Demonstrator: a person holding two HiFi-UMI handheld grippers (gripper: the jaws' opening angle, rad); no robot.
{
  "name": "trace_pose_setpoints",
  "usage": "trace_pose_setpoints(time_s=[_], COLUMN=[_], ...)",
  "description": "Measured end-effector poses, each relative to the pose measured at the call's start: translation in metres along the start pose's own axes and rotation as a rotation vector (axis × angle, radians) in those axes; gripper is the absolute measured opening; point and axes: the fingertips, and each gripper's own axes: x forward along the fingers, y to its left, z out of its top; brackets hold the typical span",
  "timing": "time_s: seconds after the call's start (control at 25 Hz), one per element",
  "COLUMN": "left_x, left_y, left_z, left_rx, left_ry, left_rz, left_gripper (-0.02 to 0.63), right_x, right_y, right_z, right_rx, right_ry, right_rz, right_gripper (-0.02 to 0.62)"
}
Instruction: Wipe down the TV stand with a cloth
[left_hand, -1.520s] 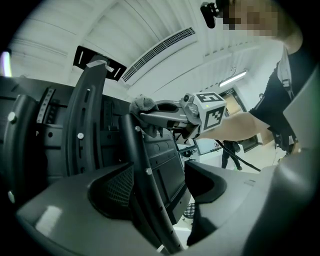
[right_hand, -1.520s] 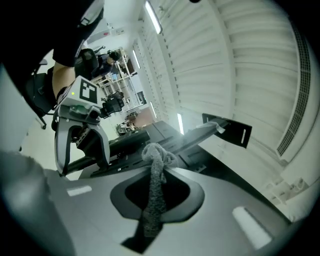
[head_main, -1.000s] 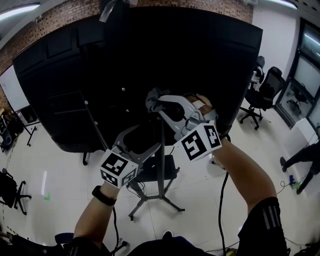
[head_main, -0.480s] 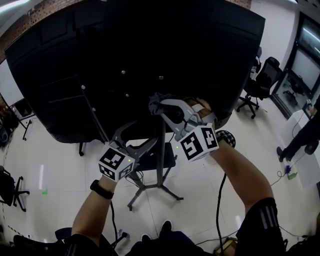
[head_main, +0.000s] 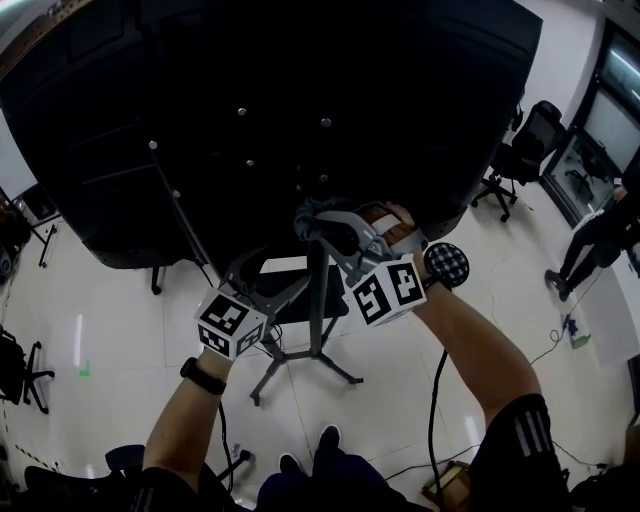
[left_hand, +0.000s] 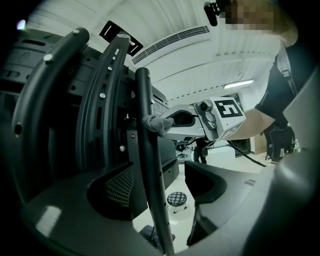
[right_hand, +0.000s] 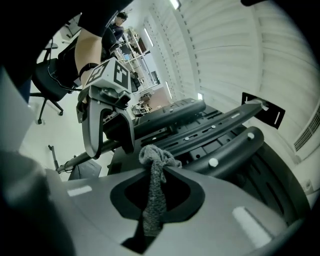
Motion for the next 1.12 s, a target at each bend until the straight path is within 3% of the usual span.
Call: trace_pose_setpoints(time_s=[0.68, 1.12], left_x=[0.003, 0.01], left_y=[-0.012, -0.023], left_z=[-0.156, -0.267], left_rx=[-0.093, -0.132], left_ry=[0.15, 0.244], left_rz=[-0.032, -0.069], left_gripper=[0.348, 0.35], right_x=[0.024, 0.045], right_y=[0.16, 0.291], right_z=[-0.06, -0.114], right_rx=[0.111, 0.153], right_ry=[0.054, 0.117], right_rz=[0.16, 0.288], right_gripper=[0.021, 0.021])
